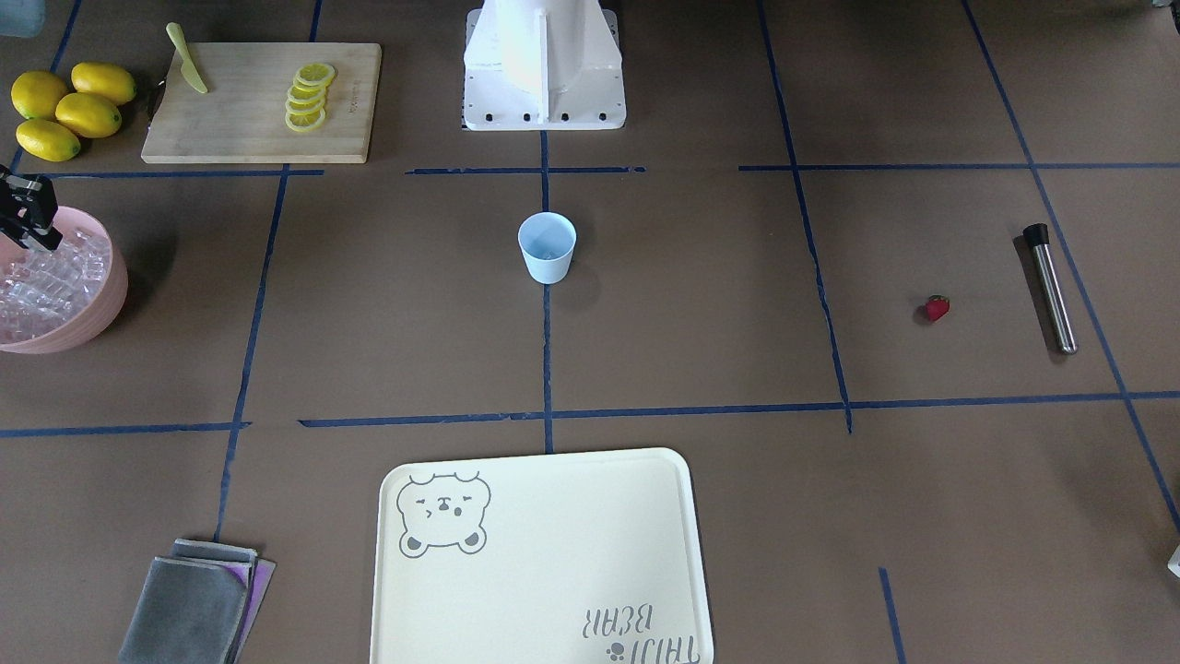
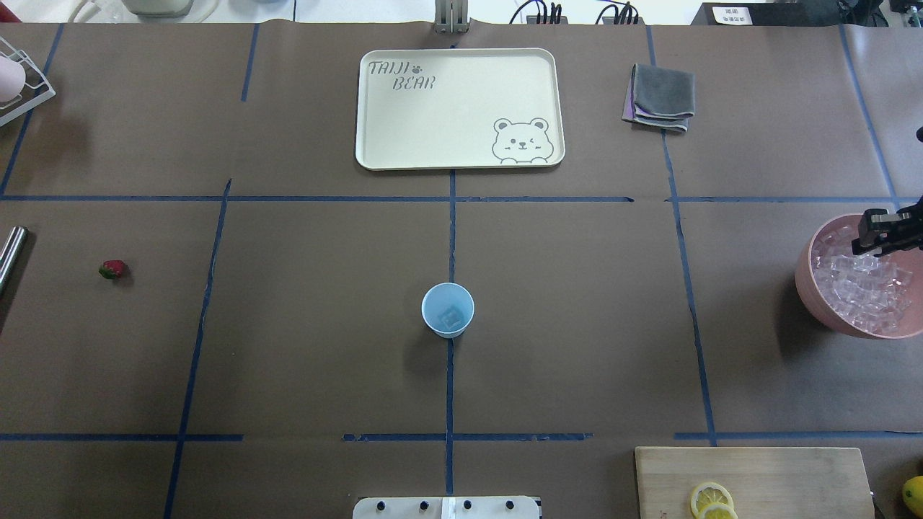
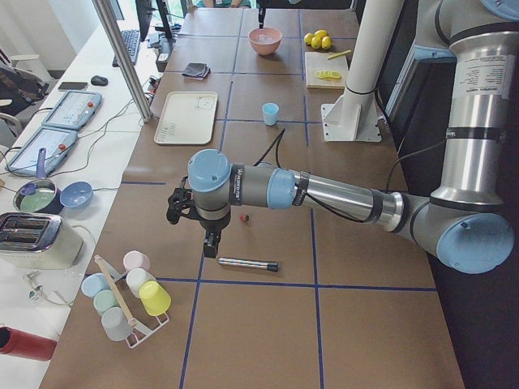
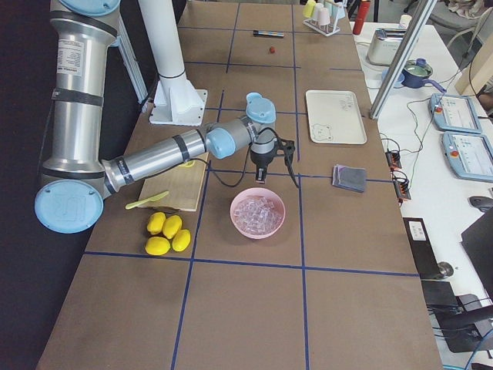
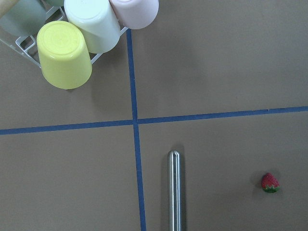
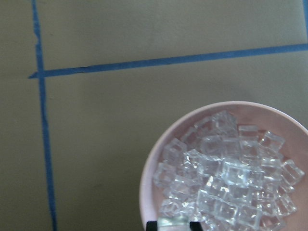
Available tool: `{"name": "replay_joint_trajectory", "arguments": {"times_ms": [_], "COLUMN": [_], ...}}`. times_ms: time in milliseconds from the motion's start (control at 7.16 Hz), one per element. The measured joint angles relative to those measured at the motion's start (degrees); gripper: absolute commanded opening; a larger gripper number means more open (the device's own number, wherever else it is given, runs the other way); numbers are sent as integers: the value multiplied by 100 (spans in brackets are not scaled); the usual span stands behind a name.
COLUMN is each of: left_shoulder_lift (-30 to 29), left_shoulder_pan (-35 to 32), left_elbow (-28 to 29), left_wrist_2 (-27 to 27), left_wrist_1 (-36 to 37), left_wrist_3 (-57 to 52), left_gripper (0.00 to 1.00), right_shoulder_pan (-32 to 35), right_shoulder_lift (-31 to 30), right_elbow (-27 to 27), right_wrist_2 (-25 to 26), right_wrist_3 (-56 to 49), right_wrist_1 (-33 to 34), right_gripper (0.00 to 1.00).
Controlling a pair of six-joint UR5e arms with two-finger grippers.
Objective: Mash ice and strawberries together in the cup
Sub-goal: 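Carry the ice cube with the right gripper over the light-blue cup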
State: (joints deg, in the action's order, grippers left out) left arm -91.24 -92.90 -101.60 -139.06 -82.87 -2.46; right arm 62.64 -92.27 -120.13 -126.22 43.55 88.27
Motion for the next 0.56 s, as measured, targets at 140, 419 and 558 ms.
{"name": "replay_joint_trajectory", "arguments": {"times_ms": [140,419,558], "left_shoulder_lift": [1,5,1], "left_shoulder_pan": [0,0,0], "left_elbow": [2,27,48], "left_wrist_2": [-4,-7,-3], "left_wrist_1": [4,7,5], "left_wrist_3": [0,0,9], "left_gripper": [100,100,100], "right_shoulder_pan": [-288,-1253,-1737], "right_shoulder_lift": [648,2204,2890], "right_elbow": [-59,34,260], "right_wrist_2": [83,529,781], "right_wrist_3": [92,667,1046], "right_wrist_1": [552,1783,2095], "right_gripper": [0,0,0]}}
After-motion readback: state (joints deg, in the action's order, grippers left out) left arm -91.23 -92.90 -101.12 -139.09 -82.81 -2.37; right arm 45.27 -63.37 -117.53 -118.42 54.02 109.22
